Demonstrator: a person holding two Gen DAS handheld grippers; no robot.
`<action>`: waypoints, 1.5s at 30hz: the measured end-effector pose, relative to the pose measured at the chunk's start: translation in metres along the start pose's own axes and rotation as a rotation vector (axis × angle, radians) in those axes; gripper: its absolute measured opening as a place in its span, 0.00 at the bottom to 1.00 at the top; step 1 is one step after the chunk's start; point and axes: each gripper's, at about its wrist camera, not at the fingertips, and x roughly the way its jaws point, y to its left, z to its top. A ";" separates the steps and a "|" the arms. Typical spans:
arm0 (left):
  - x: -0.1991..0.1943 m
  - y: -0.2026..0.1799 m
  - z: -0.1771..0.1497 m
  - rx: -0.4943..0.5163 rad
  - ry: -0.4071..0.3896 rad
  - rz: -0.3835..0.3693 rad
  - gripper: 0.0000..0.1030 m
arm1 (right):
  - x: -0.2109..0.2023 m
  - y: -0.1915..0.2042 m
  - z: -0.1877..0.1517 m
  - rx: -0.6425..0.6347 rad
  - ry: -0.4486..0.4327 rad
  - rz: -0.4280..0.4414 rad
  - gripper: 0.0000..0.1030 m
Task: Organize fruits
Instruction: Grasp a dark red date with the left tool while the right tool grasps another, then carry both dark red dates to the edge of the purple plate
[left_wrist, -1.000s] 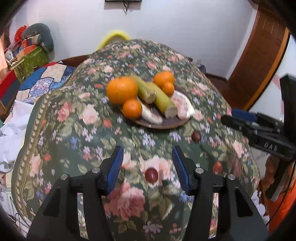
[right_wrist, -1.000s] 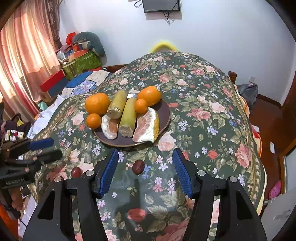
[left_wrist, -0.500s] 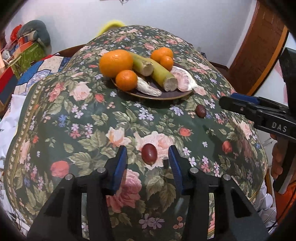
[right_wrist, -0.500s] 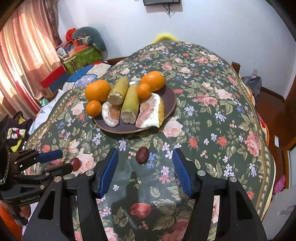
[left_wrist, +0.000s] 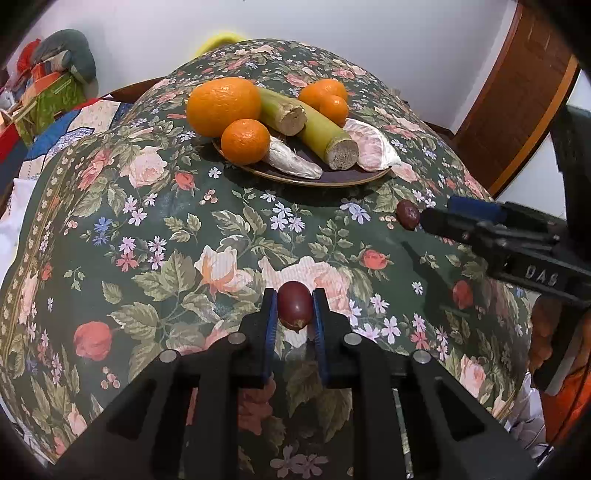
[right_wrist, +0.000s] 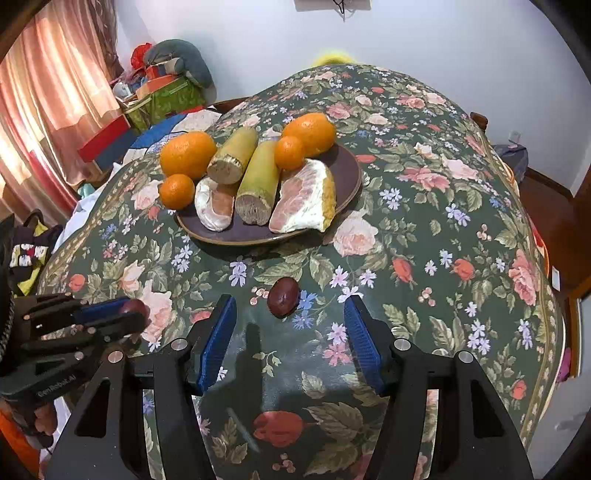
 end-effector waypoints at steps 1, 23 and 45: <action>0.000 0.000 0.000 0.001 -0.001 0.001 0.17 | 0.002 0.000 -0.001 -0.003 0.003 -0.001 0.55; -0.021 0.013 0.030 -0.012 -0.101 0.014 0.17 | 0.027 0.009 0.006 -0.044 0.025 -0.013 0.38; -0.014 0.003 0.053 -0.017 -0.129 -0.019 0.17 | 0.005 0.004 0.020 -0.018 -0.052 0.040 0.16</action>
